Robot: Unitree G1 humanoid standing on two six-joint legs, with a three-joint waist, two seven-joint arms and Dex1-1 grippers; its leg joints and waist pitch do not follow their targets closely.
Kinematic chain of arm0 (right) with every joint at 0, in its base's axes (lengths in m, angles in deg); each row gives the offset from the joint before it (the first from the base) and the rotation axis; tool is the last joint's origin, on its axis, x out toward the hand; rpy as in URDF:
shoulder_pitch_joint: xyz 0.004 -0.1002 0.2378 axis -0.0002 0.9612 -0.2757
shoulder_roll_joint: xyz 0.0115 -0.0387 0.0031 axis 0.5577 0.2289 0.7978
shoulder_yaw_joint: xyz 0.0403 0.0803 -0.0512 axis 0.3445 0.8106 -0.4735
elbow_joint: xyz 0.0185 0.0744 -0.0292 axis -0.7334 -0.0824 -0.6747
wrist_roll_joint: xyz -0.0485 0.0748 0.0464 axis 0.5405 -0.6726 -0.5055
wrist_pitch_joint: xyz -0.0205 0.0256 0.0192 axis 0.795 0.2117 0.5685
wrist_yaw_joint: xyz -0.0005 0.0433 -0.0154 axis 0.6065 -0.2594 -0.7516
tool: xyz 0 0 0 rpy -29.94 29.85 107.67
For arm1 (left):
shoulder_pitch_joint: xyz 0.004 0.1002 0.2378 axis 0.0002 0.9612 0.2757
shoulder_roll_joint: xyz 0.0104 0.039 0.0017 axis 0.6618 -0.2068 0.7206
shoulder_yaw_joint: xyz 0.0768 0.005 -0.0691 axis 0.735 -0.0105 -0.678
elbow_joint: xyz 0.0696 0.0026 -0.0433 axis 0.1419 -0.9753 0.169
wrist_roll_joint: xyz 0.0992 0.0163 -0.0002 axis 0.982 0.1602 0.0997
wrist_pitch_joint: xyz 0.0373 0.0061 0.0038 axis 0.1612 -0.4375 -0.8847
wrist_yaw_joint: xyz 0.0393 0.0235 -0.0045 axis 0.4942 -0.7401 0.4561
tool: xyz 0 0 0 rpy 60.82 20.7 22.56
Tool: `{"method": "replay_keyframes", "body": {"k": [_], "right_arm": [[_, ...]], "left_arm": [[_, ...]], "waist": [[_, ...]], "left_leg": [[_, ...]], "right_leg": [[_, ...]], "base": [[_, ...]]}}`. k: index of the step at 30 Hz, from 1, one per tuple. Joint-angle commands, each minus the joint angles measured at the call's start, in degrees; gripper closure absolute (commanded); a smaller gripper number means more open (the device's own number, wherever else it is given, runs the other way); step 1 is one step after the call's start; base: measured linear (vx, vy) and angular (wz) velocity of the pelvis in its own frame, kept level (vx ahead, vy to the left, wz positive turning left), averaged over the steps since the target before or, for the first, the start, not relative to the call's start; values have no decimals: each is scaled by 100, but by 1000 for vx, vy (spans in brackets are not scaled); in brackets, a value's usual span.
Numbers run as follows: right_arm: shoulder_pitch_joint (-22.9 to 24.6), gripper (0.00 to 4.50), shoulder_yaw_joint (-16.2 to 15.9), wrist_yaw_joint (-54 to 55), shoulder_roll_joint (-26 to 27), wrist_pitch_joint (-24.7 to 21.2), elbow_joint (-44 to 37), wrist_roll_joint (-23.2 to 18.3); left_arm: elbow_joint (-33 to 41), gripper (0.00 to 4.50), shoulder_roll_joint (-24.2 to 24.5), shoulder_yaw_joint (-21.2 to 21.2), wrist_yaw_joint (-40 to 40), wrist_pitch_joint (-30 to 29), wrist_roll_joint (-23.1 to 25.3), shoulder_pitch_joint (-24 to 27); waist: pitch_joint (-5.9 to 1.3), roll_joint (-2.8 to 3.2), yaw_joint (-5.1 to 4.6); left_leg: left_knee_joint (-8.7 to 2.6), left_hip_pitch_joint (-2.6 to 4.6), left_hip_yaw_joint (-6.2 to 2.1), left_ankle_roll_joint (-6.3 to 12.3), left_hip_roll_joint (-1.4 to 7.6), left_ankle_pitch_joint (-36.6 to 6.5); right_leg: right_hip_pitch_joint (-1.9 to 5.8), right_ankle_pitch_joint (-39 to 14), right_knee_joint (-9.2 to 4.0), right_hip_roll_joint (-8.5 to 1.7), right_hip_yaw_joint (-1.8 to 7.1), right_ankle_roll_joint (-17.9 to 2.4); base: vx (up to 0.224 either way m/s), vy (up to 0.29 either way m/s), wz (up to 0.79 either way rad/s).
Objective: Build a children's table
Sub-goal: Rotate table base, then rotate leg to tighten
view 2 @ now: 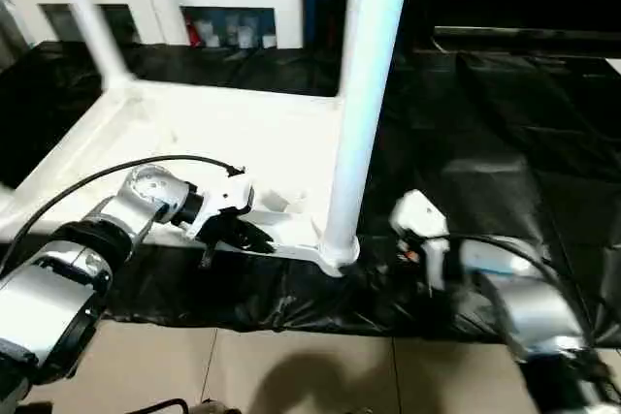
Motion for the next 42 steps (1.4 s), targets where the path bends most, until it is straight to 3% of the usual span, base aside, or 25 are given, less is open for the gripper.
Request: {"method": "replay_keyframes", "body": {"k": [1,4,5,6,9,10,11,12,14,15,16,33,37,39,41,42], "right_arm": [[-120,0,-8,247,57,35,96,189],[-221,0,-103,442,159,-12,222,325],[-242,0,-117,472,180,-29,255,340],[-281,0,-149,511,205,45,342,407],[-381,0,-163,536,282,125,544,446],[-418,0,-167,520,297,119,598,441],[-470,0,-178,523,321,142,680,461],[-549,28,-181,534,366,161,800,469],[-573,35,-176,540,385,161,836,463],[-595,40,-176,542,396,164,860,461],[-606,70,-177,543,401,166,869,461],[-758,172,-291,462,671,369,1357,503],[-536,176,-240,1391,1227,171,1190,629],[-440,176,-230,1994,1577,64,1100,738],[-413,176,-230,2291,1737,16,1073,811],[-431,176,-157,3018,2252,-219,1098,854]], "left_arm": [[-19,448,-43,-32,341,-353,40,214],[206,448,-193,-173,565,-447,-98,355],[268,448,-222,-187,668,-404,-100,391],[338,448,-242,-197,787,-408,-88,429],[513,448,-239,-179,839,-395,-47,528],[553,448,-249,-203,841,-437,-75,551],[624,448,-252,-217,861,-491,-86,582],[722,450,-247,-227,875,-562,-83,623],[758,450,-241,-226,872,-582,-76,638],[789,450,-234,-225,860,-584,-74,654],[816,450,-229,-225,852,-585,-73,668],[1101,450,-31,-218,817,-709,-32,787],[1315,450,-307,-288,1368,-990,-54,868],[1455,450,-514,-295,1655,-1112,-55,934],[1530,450,-615,-294,1743,-1186,-68,969],[1645,450,-920,-286,2069,-1329,-71,1023]], "waist": [[-367,-112,25],[-372,-96,27],[-383,-150,20],[-388,-120,20],[-389,-120,16],[-391,-226,-3],[-392,-161,18],[-390,-156,6],[-385,-148,0],[-380,-198,-5],[-380,-182,8],[-363,-187,-116],[-338,-164,-160],[-331,-178,-197],[-312,-163,-221],[-314,-165,-242]], "left_leg": [[-383,55,-126,365,214,-1312],[-387,60,-137,378,221,-1281],[-384,41,-135,409,220,-1211],[-381,40,-138,437,230,-1180],[-375,32,-126,478,216,-1152],[-376,19,-117,498,216,-1127],[-372,25,-123,509,216,-1074],[-374,16,-129,514,226,-1044],[-375,33,-120,514,228,-1079],[-374,28,-110,524,224,-1083],[-380,23,-123,521,230,-1060],[-395,15,-124,481,222,-1185],[-421,36,-137,392,234,-1370],[-442,37,-153,279,221,-1455],[-454,82,-156,213,222,-1637],[-465,78,-169,169,220,-1702]], "right_leg": [[320,-1808,-532,-382,254,-1192],[319,-1936,-533,-393,254,-1126],[327,-1851,-513,-389,251,-1130],[320,-1791,-504,-399,252,-1151],[316,-1729,-515,-384,255,-1113],[326,-1728,-510,-383,256,-1096],[317,-1775,-504,-396,253,-1091],[318,-1743,-498,-399,254,-1100],[301,-1775,-509,-390,256,-1099],[302,-1792,-515,-382,258,-1078],[309,-1808,-501,-396,261,-1064],[293,-1964,-521,-389,260,-1044],[262,-2195,-550,-390,264,-1035],[270,-2474,-578,-398,259,-929],[219,-2790,-630,-397,258,-828],[224,-2887,-631,-396,261,-781]], "base": [[0,0,0],[0,0,0],[0,0,0],[0,0,0],[0,0,0],[0,0,0],[0,0,0],[0,0,0],[0,0,0],[0,0,0],[0,0,0],[0,0,0],[0,0,0],[0,0,0],[0,0,0],[0,0,0]]}}
